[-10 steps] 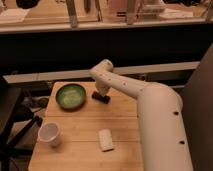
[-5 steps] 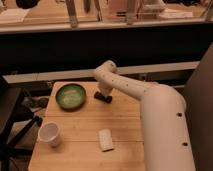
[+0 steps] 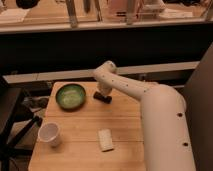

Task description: Push the eraser across the table

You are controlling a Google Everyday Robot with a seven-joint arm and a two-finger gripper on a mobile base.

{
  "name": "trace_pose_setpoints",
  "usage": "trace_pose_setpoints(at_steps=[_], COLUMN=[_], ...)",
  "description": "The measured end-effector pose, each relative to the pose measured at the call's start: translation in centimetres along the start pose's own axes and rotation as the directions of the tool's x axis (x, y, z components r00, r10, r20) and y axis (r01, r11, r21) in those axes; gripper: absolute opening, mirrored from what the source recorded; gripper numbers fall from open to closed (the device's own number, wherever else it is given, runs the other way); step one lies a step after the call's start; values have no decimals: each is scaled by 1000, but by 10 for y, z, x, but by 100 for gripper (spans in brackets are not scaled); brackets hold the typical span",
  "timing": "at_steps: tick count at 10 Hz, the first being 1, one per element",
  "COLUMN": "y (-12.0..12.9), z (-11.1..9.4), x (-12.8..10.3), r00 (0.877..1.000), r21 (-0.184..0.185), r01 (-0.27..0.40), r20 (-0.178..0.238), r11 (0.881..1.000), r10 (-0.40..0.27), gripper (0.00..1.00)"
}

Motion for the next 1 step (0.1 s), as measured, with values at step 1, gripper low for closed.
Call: trace_pose_setpoints(at_steps=[1], y=[0], z=[0], x=[0], r00=[1000], r21=[-1], r01=[0], r20=[0], r11=[1000], r10=[0], gripper=[0])
